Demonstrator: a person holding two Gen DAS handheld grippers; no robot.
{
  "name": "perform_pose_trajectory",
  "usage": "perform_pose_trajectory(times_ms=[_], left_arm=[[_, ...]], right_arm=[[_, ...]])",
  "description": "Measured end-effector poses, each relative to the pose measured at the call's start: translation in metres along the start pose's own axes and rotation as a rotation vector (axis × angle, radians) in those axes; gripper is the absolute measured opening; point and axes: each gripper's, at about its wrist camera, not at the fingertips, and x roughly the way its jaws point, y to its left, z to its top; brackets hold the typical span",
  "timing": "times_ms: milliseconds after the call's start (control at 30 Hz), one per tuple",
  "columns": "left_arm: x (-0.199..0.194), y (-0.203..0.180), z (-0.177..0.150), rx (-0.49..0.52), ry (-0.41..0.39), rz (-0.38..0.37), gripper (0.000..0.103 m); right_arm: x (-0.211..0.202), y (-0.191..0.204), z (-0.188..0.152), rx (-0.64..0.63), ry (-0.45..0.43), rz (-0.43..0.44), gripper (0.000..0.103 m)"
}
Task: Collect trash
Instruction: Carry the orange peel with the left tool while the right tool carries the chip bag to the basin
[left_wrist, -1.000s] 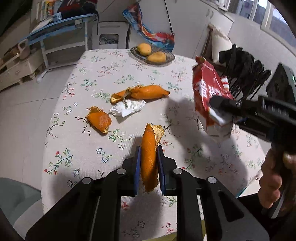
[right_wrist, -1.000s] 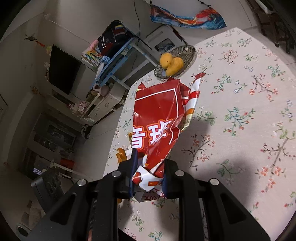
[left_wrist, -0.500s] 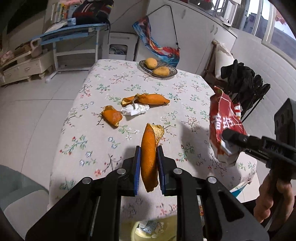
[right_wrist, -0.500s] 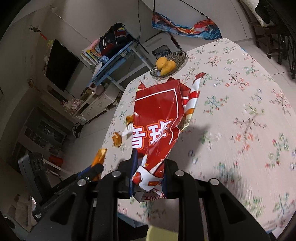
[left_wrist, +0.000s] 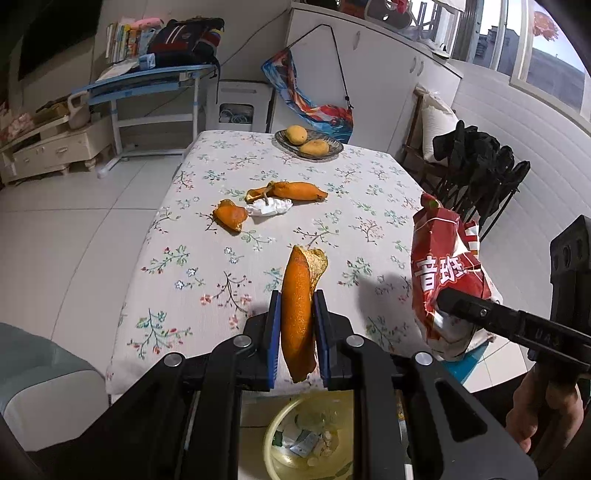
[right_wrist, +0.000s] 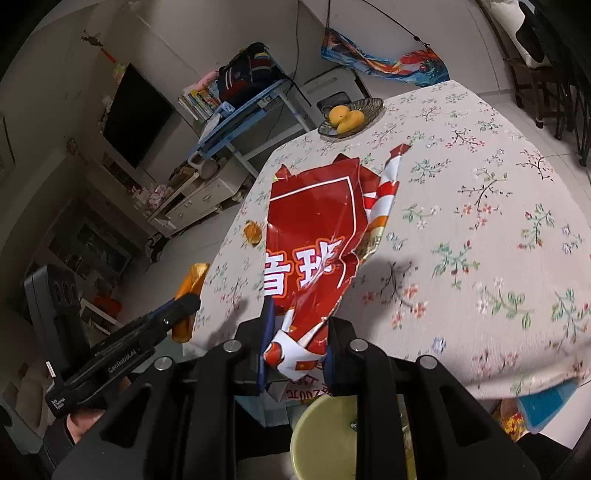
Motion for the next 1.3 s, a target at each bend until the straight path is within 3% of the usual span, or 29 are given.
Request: perform_pose_trajectory(times_ms=[667, 1300], left_arm=[[-0.023, -0.005, -0.032, 0.003, 0.003, -0.009, 0.017], [-0.046, -0.007, -0.050, 0.002, -0.015, -0.025, 0.017]], right_arm=[[-0.006, 0.008, -0.028, -0.017, 0.032, 0.005, 0.023], [-0.010, 0.032, -0.078, -0.083, 0.140, -0.010, 0.023]])
